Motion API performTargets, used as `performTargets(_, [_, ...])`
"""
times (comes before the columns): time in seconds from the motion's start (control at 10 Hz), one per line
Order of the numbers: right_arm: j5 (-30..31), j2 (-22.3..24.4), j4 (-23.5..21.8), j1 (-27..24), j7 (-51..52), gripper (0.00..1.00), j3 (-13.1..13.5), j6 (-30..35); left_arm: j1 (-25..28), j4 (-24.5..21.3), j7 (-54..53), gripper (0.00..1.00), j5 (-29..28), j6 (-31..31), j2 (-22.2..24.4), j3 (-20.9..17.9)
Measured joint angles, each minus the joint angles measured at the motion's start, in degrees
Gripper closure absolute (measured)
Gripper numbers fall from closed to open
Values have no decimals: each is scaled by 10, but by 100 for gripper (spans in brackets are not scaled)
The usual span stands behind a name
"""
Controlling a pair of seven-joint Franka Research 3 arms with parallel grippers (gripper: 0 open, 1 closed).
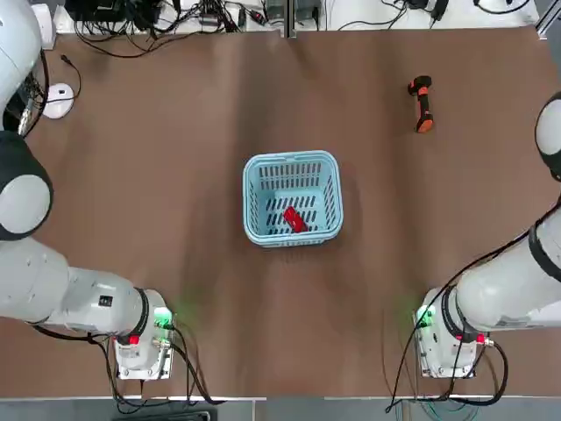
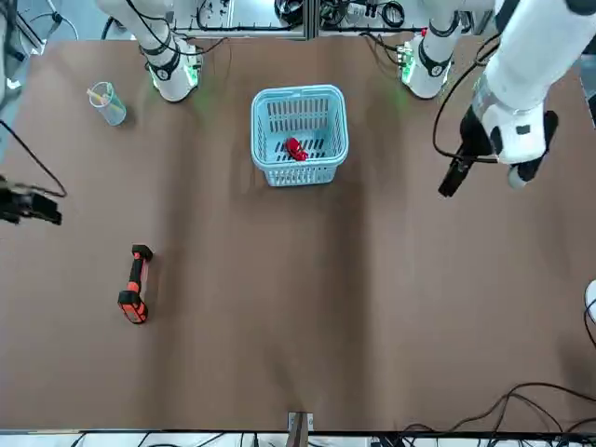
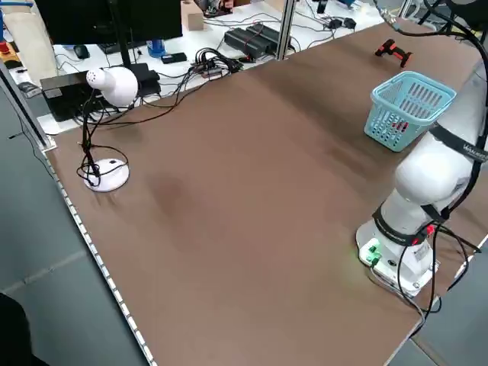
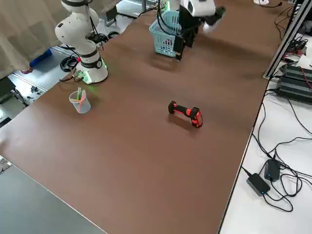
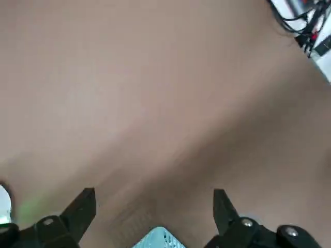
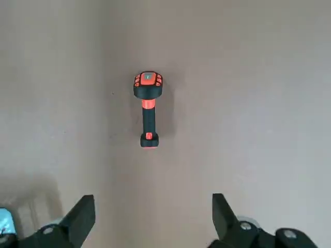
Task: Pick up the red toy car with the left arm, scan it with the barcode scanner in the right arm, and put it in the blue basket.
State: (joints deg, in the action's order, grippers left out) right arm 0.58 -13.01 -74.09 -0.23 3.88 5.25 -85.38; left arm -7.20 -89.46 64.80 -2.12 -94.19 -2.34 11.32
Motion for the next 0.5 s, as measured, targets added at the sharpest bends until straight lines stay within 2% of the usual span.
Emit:
performTargets(0.3, [0,74,-19,1,0,0,-1,48,2,35,-205,0,13,53,1,-36])
performTargets(0.5, [0,120,-69,3,0,0,-1,63,27,57,-339,0,44,86,1,-60])
